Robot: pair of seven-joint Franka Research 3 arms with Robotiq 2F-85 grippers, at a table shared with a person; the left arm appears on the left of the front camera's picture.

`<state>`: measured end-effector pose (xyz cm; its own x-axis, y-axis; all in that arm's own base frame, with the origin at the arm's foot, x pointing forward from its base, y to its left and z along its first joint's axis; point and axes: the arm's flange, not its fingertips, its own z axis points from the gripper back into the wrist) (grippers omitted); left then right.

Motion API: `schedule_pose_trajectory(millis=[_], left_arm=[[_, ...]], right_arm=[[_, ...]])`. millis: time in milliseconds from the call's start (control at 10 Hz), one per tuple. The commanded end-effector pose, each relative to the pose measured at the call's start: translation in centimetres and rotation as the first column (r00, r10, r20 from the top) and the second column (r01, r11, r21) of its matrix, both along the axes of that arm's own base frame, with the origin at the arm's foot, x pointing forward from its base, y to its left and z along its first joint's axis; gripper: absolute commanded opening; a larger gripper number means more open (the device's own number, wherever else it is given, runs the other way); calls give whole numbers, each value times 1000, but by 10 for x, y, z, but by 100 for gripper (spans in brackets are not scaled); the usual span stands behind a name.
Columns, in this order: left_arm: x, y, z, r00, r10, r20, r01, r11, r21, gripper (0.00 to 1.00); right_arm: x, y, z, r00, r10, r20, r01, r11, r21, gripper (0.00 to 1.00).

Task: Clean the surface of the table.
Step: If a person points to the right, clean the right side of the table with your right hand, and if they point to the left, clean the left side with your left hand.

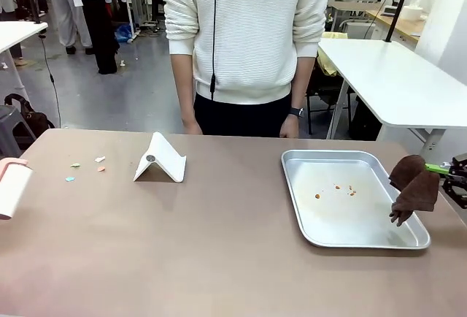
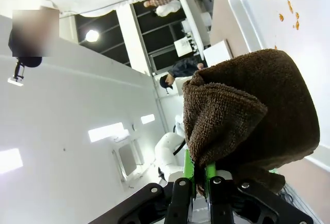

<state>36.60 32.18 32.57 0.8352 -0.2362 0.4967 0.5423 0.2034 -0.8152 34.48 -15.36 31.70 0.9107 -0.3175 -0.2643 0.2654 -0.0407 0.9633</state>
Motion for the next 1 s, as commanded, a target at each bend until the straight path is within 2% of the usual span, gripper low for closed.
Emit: schedule_pose_trajectory(millis=[0, 900], left_arm=[[-6, -6, 5, 1000, -1, -11, 1, 1000, 8, 0], [-6, -6, 5, 1000, -1, -11, 1, 1000, 8, 0]], right_arm=[[-5, 3, 5, 1000, 13, 10, -13, 1000, -5, 0], [-5, 3, 5, 1000, 13, 10, -13, 1000, -5, 0]])
